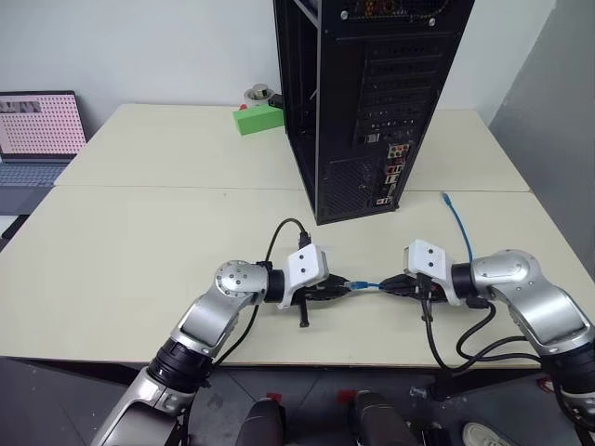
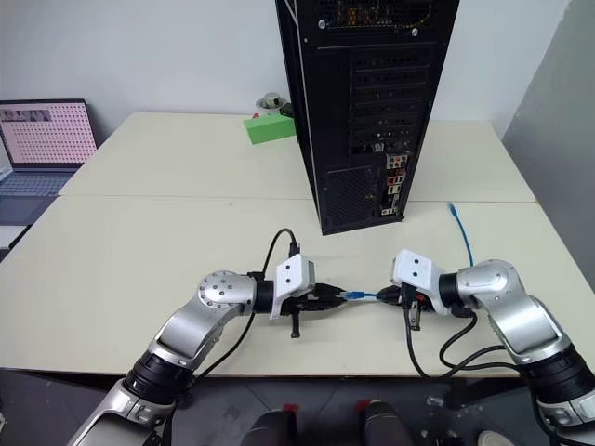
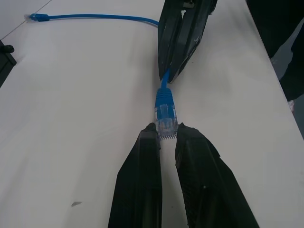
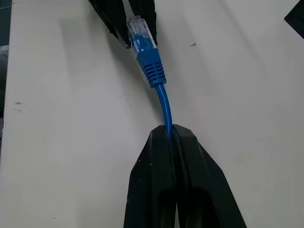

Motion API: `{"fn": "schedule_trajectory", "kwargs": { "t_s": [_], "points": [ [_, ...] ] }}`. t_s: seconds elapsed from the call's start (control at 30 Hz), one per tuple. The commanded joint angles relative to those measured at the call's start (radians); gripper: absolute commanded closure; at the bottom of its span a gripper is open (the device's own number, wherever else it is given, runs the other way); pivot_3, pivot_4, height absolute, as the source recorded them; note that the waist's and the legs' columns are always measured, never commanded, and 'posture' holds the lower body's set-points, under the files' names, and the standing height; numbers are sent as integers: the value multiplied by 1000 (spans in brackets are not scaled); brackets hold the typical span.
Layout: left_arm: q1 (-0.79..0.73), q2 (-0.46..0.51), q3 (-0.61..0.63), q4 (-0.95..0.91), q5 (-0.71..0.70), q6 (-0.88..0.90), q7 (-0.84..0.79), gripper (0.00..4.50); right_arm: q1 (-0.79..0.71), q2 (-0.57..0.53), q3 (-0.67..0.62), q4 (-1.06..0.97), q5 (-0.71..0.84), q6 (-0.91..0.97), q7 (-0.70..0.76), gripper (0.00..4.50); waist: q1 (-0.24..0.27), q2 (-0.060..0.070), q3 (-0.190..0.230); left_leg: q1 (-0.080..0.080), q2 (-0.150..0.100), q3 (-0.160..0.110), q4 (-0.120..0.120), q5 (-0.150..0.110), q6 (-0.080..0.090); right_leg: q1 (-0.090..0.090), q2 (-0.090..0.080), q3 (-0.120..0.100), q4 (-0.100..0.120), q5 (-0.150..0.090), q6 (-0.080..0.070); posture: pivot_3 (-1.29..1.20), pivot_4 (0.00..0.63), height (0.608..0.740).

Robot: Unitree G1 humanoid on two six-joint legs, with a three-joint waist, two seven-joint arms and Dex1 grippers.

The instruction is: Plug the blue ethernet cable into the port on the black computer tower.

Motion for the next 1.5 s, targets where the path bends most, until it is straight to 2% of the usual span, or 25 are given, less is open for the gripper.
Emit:
{"fn": "schedule_trajectory", "kwargs": {
  "t_s": [0.03, 0.07, 0.13, 0.2, 0.33, 0.47, 0.57, 0.63, 0.73, 0.9, 1.17, 1.5],
  "points": [
    [0, 3, 4, -10, 4, -56, -10, 4283, -30, 6, 4, -9, -12, -37, -1, 4500, 0, 0, 0, 0, 0, 0, 0, 0, 0, 0, 0, 0, 0, 0, 0, 0, 150, 740],
    [4, 4, 3, -9, 5, -67, -11, 4283, -31, 7, 4, -6, -14, -39, -1, 4500, 0, 0, 0, 0, 0, 0, 0, 0, 0, 0, 0, 0, 0, 0, 0, 0, 150, 740],
    [17, 8, 8, -1, 9, -113, -13, 4283, -29, -7, -5, -3, -8, -52, 22, 4043, 0, 0, 0, 0, 0, 0, 0, 0, 0, 0, 0, 0, 0, 0, 0, 0, 150, 740],
    [27, 13, 13, 9, 13, -161, -15, 4284, -27, -24, -25, -10, 12, -48, 48, 3788, 0, 0, 0, 0, 0, 0, 0, 0, 0, 0, 0, 0, 0, 0, 0, 0, 150, 740],
    [53, 14, 40, 26, 5, -256, -11, 4284, -16, -70, -104, -22, 96, 17, 91, 2850, 2, 0, 0, 0, 0, 0, 0, 0, 0, 0, 0, 0, 0, 0, 0, 0, 150, 740],
    [65, 33, 48, 89, 60, -486, -6, 4284, 17, -80, -191, -52, 216, 120, 95, 1976, 3, 0, 0, 0, 0, 0, 0, 0, 0, 0, 0, 0, 0, 0, 0, 0, 150, 740],
    [54, 40, 48, 150, 103, -645, 10, 4284, 30, -61, -231, -86, 297, 204, 70, 1931, 5, 0, 0, 0, 0, 0, 0, 0, 0, 0, 0, 0, 0, 0, 0, 0, 150, 740],
    [46, 54, 44, 224, 174, -904, 44, 4284, 31, -6, -264, -115, 386, 304, 12, 1931, 5, 0, 0, 0, 0, 0, 0, 0, 0, 0, 0, 0, 0, 0, 0, 0, 150, 740],
    [30, 64, 37, 311, 254, -1199, 91, 4284, 28, 61, -278, -139, 470, 406, -55, 1931, 8, 0, 0, 0, 0, 0, 0, 0, 0, 0, 0, 0, 0, 0, 0, 0, 150, 740],
    [-5, 56, 66, 416, 382, -1448, 220, 4284, 22, 112, -264, -147, 536, 490, -108, 1931, 18, 0, 0, -1, 0, 0, 0, 0, 0, 0, -1, 0, -1, 1, 0, 0, 150, 740],
    [-40, 55, 107, 475, 557, -1543, 403, 4284, 5, 139, -212, -145, 605, 568, -122, 1931, 18, 0, 0, -1, 0, 0, 0, 0, 0, 0, 0, 0, -1, 1, 1, 0, 150, 740],
    [-34, 63, 87, 448, 633, -1525, 529, 4284, -2, 166, -160, -125, 617, 585, -136, 1931, 18, 0, 0, -1, 0, 0, 0, 0, 0, 0, 0, 0, 0, 1, 1, 0, 150, 740]
  ]
}}
